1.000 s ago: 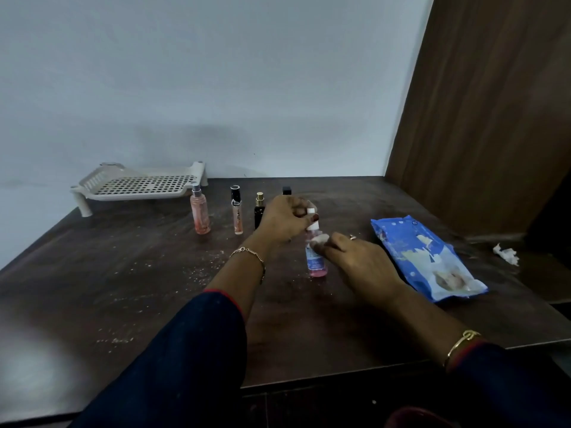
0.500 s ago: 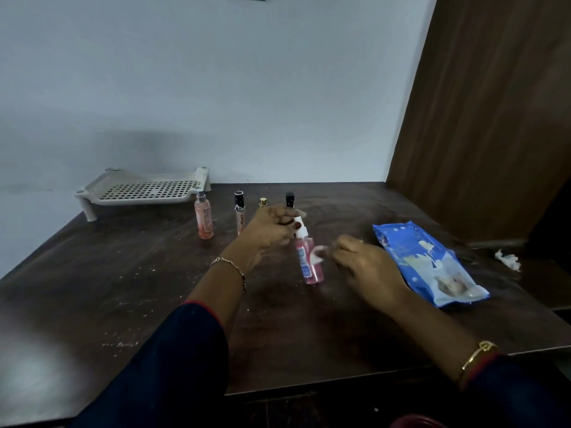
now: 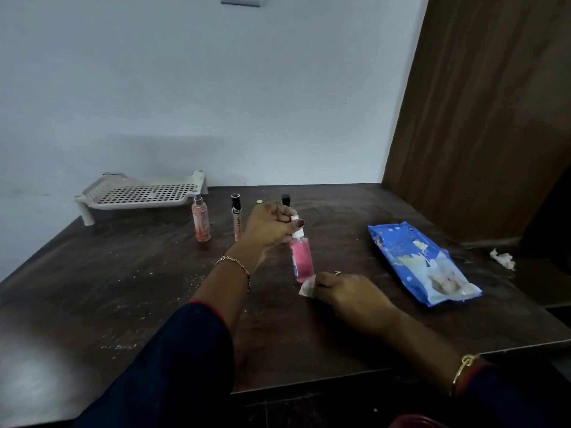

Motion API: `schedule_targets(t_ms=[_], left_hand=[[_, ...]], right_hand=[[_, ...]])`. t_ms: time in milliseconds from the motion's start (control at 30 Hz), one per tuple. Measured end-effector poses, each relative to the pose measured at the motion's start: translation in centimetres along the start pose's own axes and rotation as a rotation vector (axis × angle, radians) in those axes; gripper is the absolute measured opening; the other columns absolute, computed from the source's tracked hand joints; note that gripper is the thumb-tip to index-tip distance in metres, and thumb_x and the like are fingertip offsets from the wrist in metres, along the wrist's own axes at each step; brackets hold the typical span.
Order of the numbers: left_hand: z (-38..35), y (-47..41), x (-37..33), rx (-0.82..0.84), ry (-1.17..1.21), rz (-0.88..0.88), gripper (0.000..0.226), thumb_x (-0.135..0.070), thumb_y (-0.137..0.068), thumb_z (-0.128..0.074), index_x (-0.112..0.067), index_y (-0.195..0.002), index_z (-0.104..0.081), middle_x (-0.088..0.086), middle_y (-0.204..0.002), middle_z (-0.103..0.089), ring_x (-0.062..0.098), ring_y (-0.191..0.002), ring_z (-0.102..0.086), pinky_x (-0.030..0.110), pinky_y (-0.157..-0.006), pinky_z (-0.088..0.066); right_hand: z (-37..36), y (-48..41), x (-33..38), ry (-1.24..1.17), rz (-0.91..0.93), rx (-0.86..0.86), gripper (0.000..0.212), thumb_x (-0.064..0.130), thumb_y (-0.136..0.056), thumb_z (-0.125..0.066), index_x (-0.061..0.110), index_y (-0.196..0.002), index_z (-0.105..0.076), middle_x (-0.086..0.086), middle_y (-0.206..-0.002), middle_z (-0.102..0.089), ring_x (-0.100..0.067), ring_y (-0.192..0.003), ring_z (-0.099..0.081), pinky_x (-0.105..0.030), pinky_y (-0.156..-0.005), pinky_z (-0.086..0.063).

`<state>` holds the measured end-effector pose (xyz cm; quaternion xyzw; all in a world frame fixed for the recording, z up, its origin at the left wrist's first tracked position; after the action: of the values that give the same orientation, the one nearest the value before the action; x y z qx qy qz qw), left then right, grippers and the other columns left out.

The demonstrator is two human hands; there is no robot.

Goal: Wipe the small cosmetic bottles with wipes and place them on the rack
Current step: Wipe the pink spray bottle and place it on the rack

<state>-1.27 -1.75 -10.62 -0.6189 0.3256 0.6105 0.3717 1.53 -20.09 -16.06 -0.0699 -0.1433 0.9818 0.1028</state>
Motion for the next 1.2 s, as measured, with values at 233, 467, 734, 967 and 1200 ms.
schedule_targets(t_ms=[233,467,734,967,1200], left_hand=[[0.3,0.1,-0.3,0.035,-0.008,-0.02,0.015,0.005,-0.078,-0.068,-0.008,-0.079,-0.061,0.01,-0.079,-0.061,0.016,-0.073,-0.062,0.022,-0.061,-0.056],[0.6,0.1,0.0,-0.007,-0.035,-0.015,0.024,0.006,-0.083,-0.062,0.007,-0.107,-0.063,-0.002,-0.069,-0.066,0.005,-0.065,-0.062,0.018,-0.061,-0.055],[0.7,0.4,-0.5,0.066,-0.017,0.06,0.024,0.009,-0.087,-0.054,0.007,-0.111,-0.06,0.007,-0.085,-0.061,0.01,-0.076,-0.059,0.019,-0.052,-0.056],[1.5,0.4,-0.7,0.023,-0.134,0.055,0.025,0.007,-0.087,-0.055,0.0,-0.109,-0.065,0.011,-0.103,-0.068,0.012,-0.086,-0.063,0.026,-0.071,-0.054],[1.4,0.9,-0.3,-0.04,-0.075,0.049,0.012,0.0,-0.081,-0.067,-0.005,-0.092,-0.067,0.016,-0.091,-0.069,0.024,-0.088,-0.064,0.048,-0.083,-0.054]], right_hand=[[2.6,-3.1,-1.8,-0.051,-0.189,-0.327,0.03,0.001,-0.074,-0.061,0.02,-0.097,-0.059,-0.001,-0.092,-0.06,-0.025,-0.079,-0.061,-0.039,-0.055,-0.052],[0.8,-4.0,-0.4,-0.195,-0.135,-0.205,0.026,0.019,-0.081,-0.06,0.02,-0.106,-0.066,-0.002,-0.104,-0.059,-0.025,-0.091,-0.06,-0.03,-0.072,-0.048],[-0.3,-1.9,0.2,-0.331,-0.086,-0.159,0.014,0.013,-0.08,-0.06,0.023,-0.084,-0.07,0.006,-0.082,-0.065,-0.009,-0.075,-0.057,-0.012,-0.062,-0.036],[1.4,-4.9,-1.4,-0.383,-0.364,-0.489,0.016,0.003,-0.078,-0.064,0.013,-0.069,-0.057,0.01,-0.068,-0.049,-0.007,-0.063,-0.044,-0.02,-0.057,-0.032],[0.7,-5.3,0.9,-0.189,-0.141,-0.264,0.033,0.005,-0.082,-0.061,0.018,-0.112,-0.066,-0.003,-0.101,-0.062,-0.022,-0.09,-0.061,-0.025,-0.071,-0.044]])
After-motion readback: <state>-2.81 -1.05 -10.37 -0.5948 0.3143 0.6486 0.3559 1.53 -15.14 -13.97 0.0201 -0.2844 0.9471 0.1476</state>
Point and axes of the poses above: each hand's wrist, its own y-axis away from the middle knuckle, its own z-axis out of the back of the hand, x = y × z, the point moved 1 cm from there along -y, towards the middle knuckle
